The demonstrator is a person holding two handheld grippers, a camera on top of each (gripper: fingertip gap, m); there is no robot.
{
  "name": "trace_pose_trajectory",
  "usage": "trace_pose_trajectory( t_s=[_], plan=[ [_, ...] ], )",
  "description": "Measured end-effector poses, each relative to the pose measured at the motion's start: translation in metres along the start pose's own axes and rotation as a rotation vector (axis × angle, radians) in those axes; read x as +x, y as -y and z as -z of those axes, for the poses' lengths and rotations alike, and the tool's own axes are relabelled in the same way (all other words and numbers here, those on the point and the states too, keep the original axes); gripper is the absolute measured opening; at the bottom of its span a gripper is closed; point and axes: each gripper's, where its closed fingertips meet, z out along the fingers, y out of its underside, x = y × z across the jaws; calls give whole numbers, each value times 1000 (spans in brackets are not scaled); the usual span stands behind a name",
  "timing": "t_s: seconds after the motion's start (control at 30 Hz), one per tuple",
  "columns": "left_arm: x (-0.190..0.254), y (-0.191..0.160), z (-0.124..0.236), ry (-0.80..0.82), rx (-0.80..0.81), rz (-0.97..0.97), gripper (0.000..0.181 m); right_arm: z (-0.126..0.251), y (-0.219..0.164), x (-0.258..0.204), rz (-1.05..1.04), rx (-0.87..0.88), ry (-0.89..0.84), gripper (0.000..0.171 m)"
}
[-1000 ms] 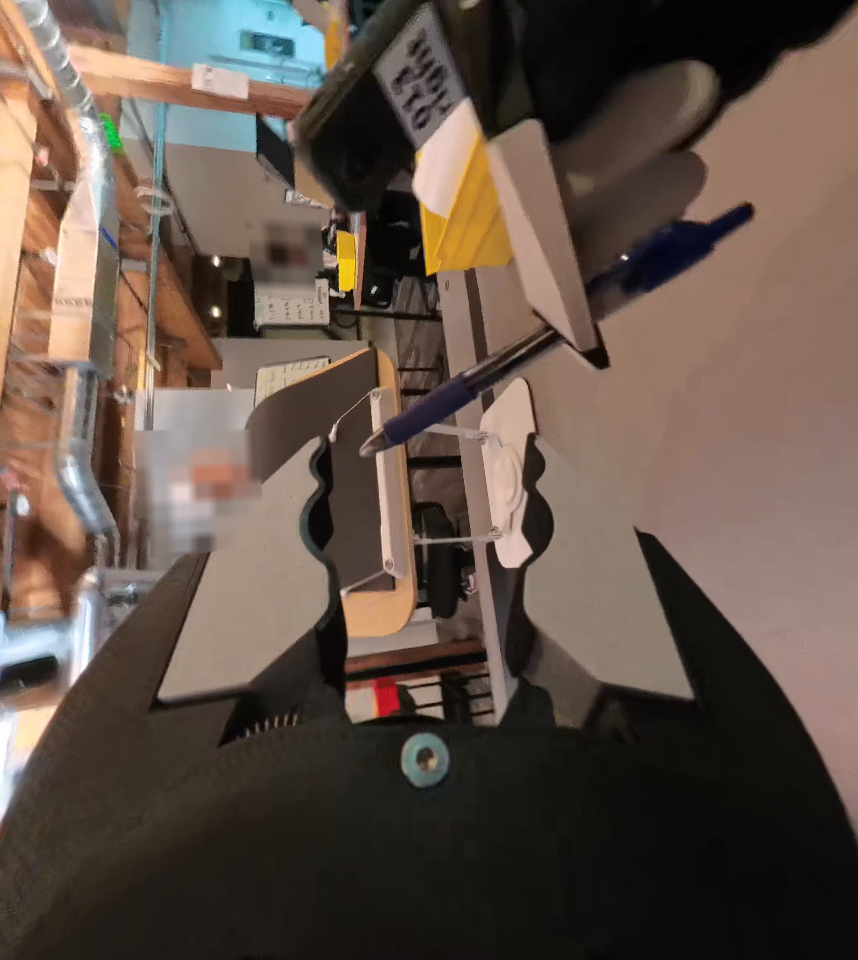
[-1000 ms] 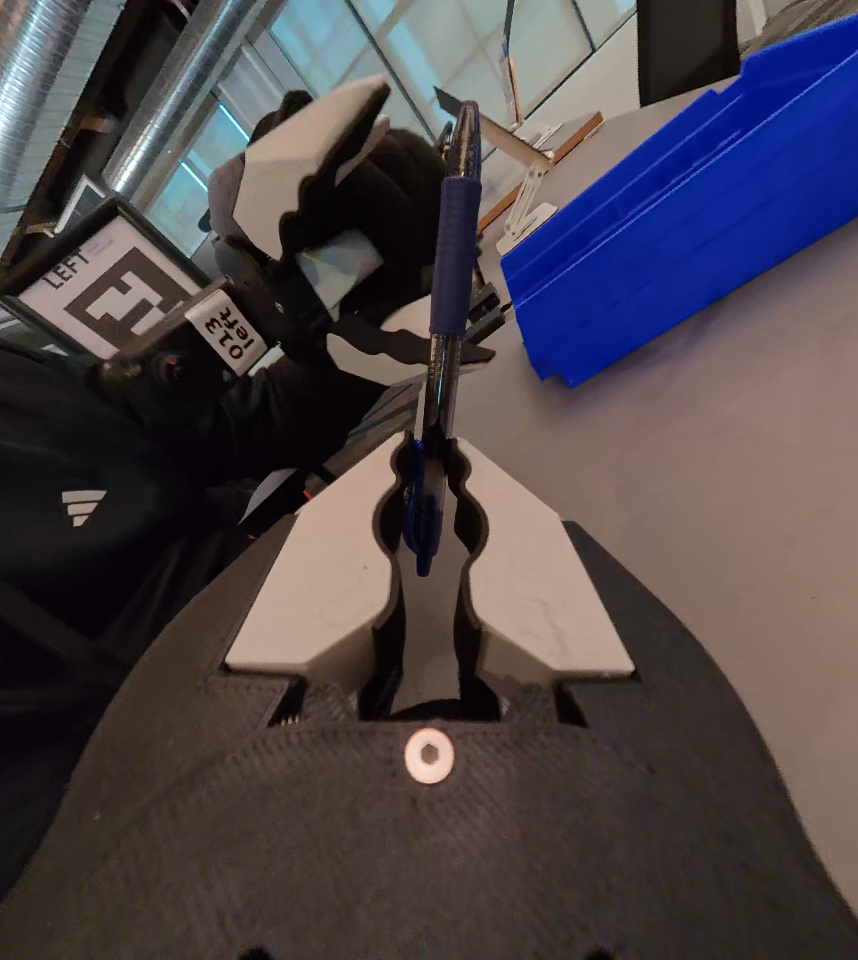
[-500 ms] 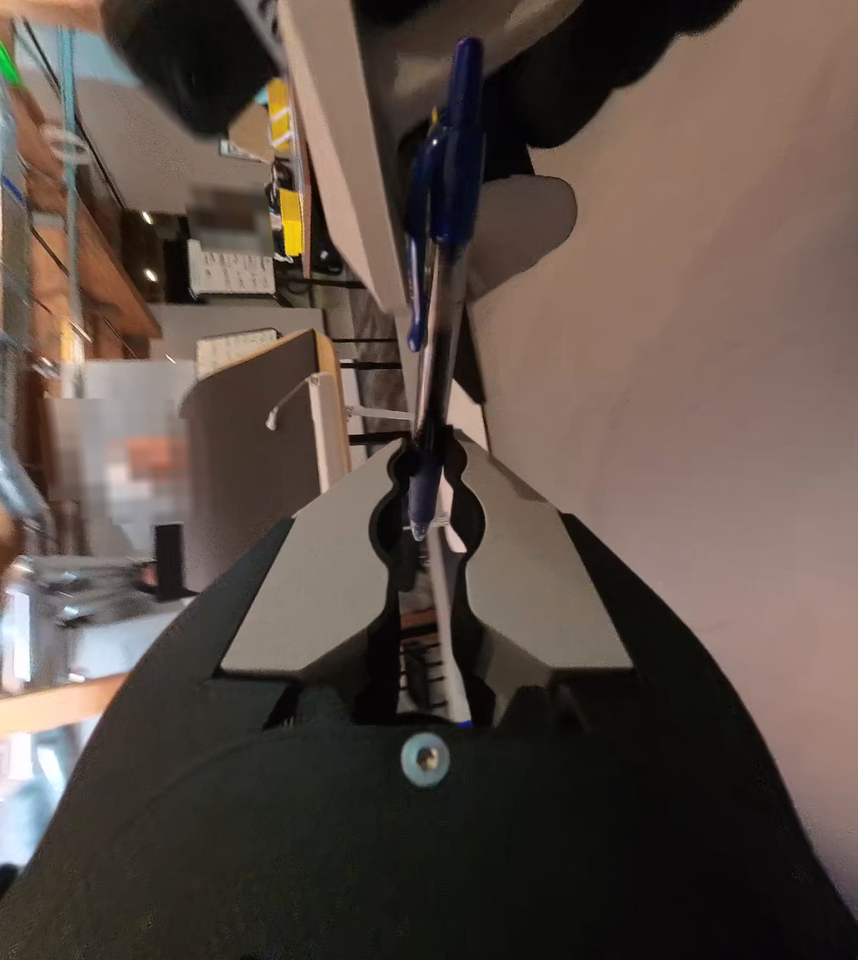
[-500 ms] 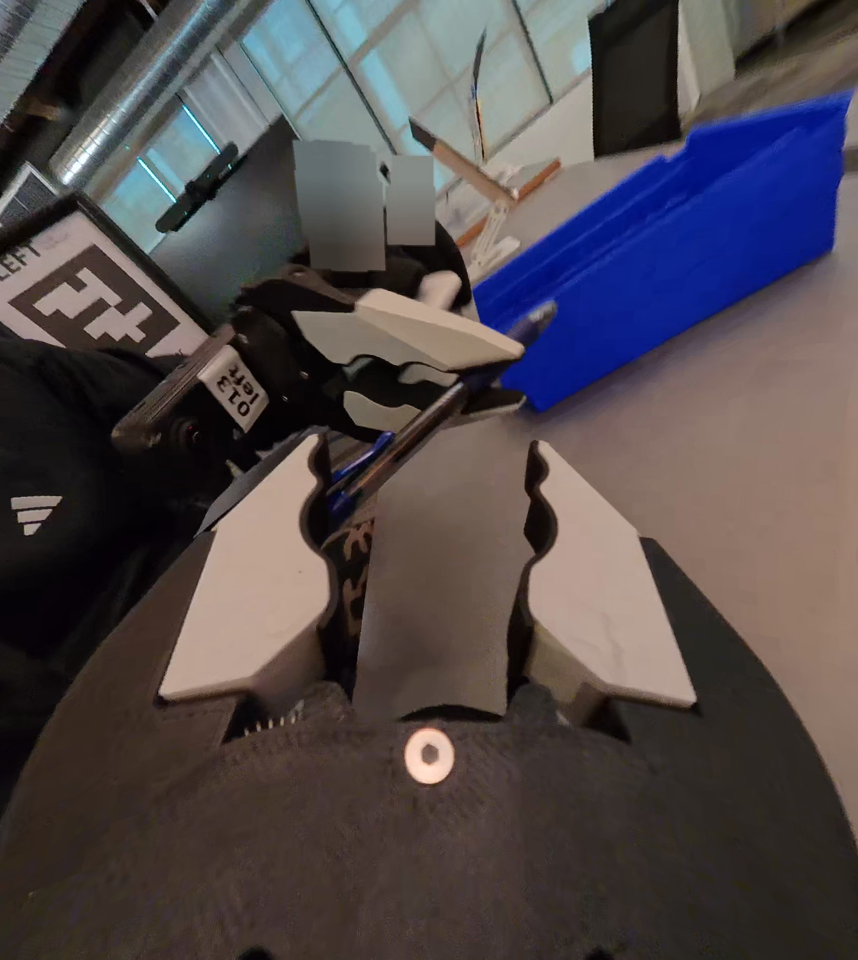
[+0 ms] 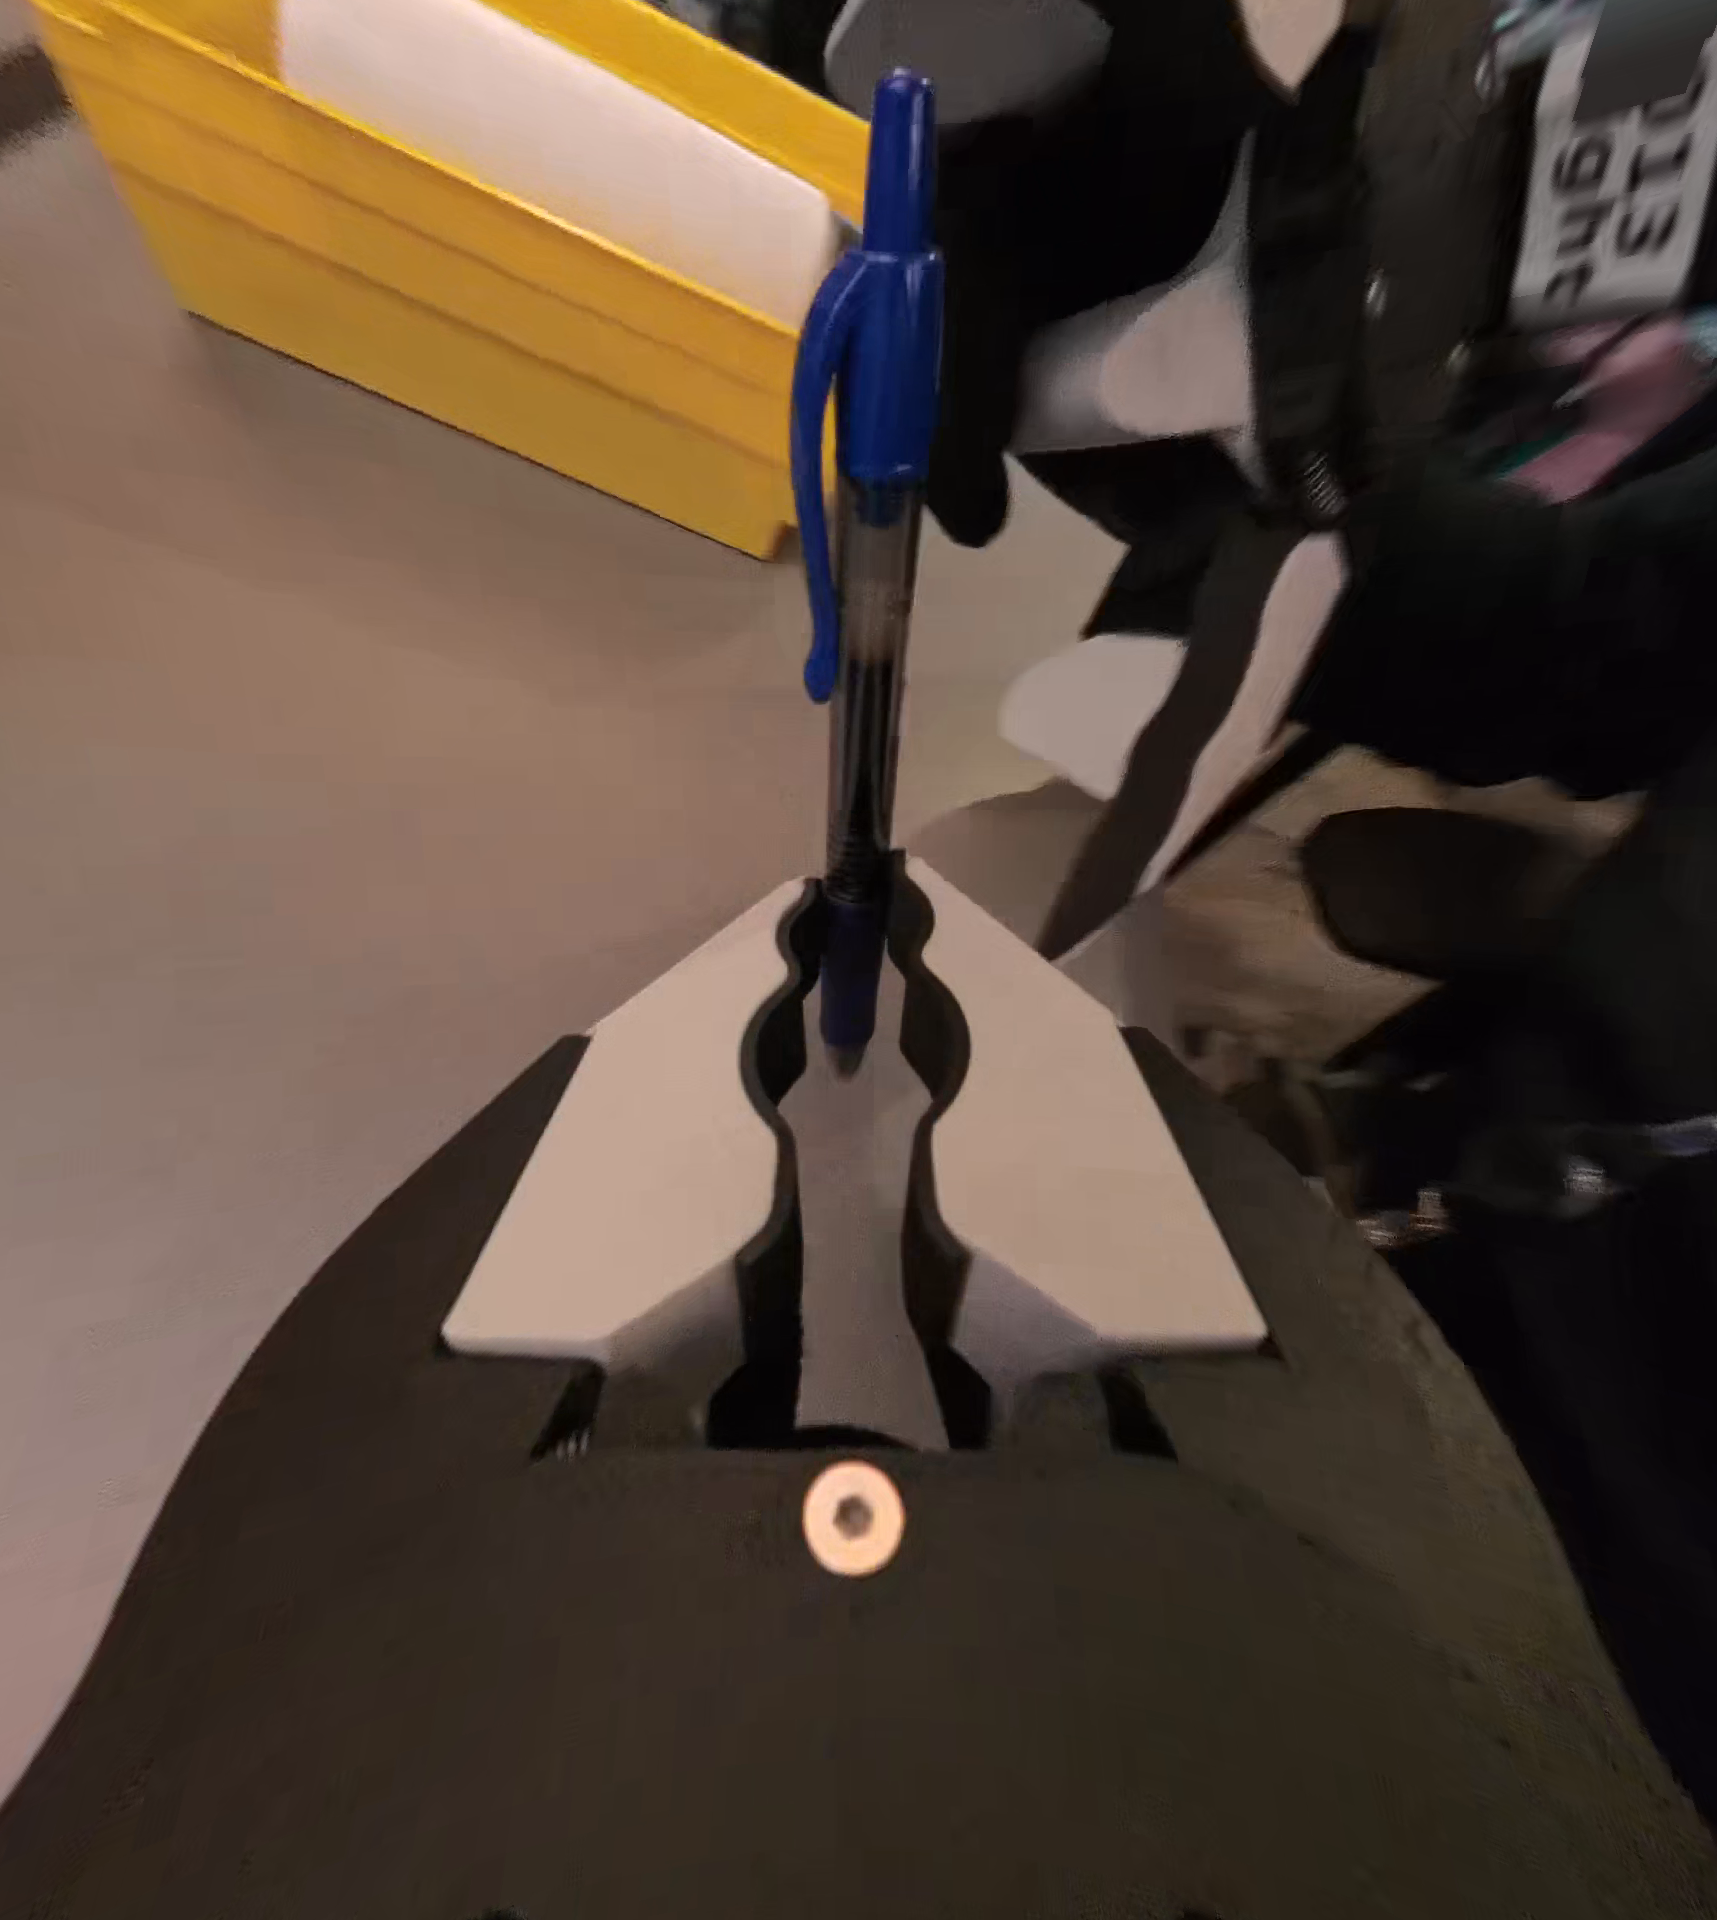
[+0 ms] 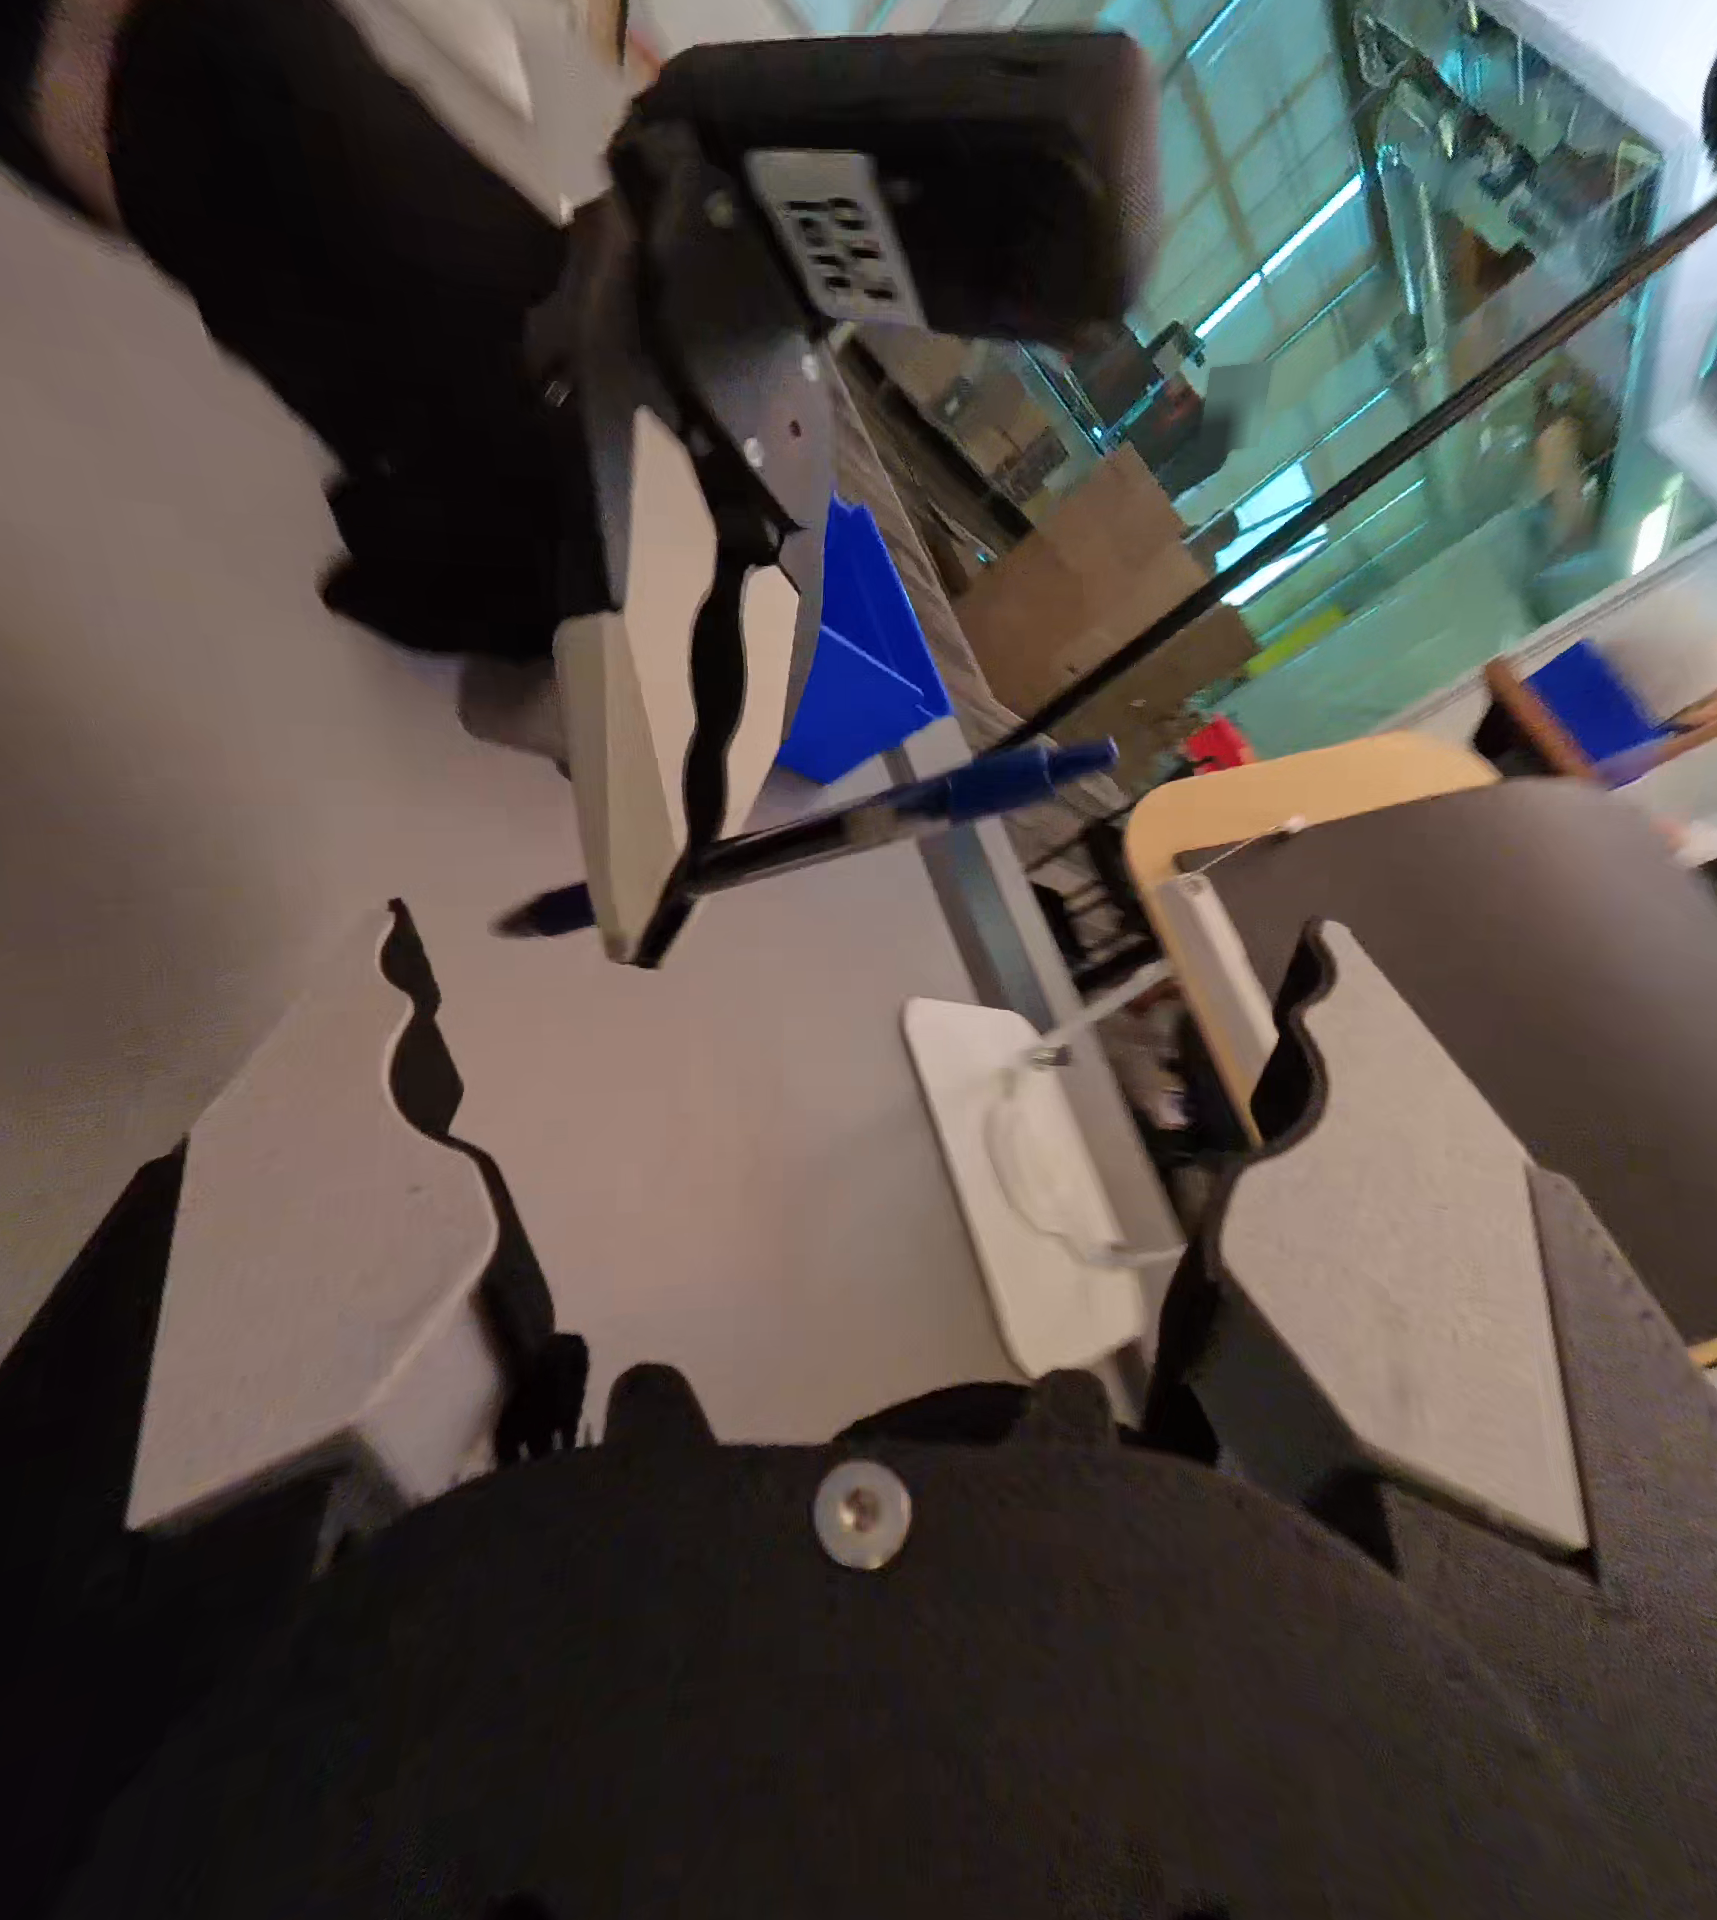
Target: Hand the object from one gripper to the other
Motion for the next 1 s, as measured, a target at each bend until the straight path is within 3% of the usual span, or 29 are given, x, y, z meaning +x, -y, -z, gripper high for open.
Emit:
trace_pose_trajectory(
  t_s=[0.07, 0.3, 0.43, 1.0],
  plan=[
    [6, 0, -3, -62, 13, 68, 10, -5, 2, -8, 102, -27, 8, 158],
    [21, 6, -7, -210, 48, 224, 9, -18, -6, -24, 134, -68, 38, 149],
    [23, 4, -7, -249, 39, 254, 9, -19, -7, -25, 163, -77, 10, 153],
    [23, 12, -6, -271, 75, 286, 10, -12, -8, -18, 181, -86, -50, 149]
  ],
)
